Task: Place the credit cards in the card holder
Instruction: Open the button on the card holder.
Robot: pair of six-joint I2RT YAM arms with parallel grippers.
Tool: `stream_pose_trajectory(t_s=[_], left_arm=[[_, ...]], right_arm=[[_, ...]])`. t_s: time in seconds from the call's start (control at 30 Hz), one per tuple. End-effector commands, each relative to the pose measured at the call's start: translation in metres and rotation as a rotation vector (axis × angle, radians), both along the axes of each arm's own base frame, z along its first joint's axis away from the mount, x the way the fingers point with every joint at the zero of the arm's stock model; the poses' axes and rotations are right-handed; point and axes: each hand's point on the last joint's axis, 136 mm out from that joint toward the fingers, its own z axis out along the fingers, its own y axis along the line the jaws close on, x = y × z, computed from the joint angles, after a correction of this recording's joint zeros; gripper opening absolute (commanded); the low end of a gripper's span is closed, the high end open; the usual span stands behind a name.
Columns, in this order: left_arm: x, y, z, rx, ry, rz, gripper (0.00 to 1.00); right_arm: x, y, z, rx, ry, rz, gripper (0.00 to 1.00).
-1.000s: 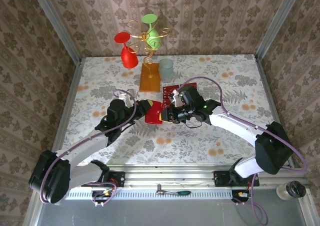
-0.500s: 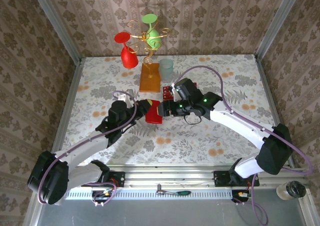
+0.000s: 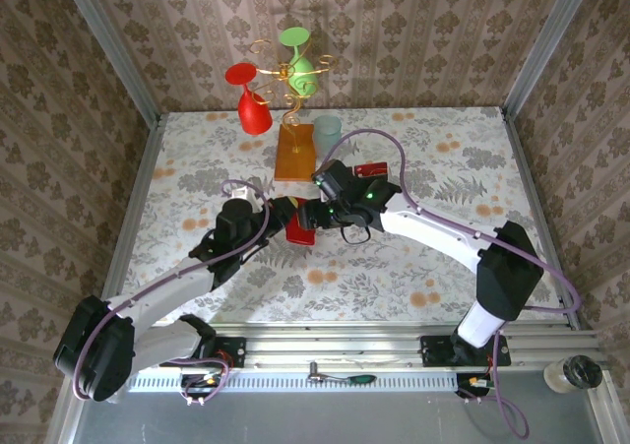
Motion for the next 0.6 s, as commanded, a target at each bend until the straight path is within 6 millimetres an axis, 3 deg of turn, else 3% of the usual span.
stream_pose_trajectory(t_s=[0.0, 0.23, 0.33, 0.43, 0.57], left_arm=[[-0.001, -0.004, 0.040, -0.068, -0.080, -0.006, 0.00], [-0.002, -0.001, 0.047, -0.072, -0.093, -0.003, 0.00], [-0.001, -0.001, 0.049, -0.071, -0.095, -0.009, 0.00], [0.004, 0.002, 0.051, -0.086, -0.096, -0.008, 0.00], [0.016, 0.008, 0.062, -0.180, -0.113, 0.004, 0.00]], right_arm=[[0.009, -0.036, -0.030, -0.149, -0.032, -0.119, 0.55], [-0.007, -0.108, -0.070, -0.234, 0.048, -0.257, 0.50], [-0.018, -0.125, -0.057, -0.166, 0.049, -0.269, 0.51], [-0.028, -0.127, -0.029, -0.049, 0.038, -0.249, 0.55], [-0.031, -0.099, 0.014, 0.246, 0.034, -0.181, 0.65]])
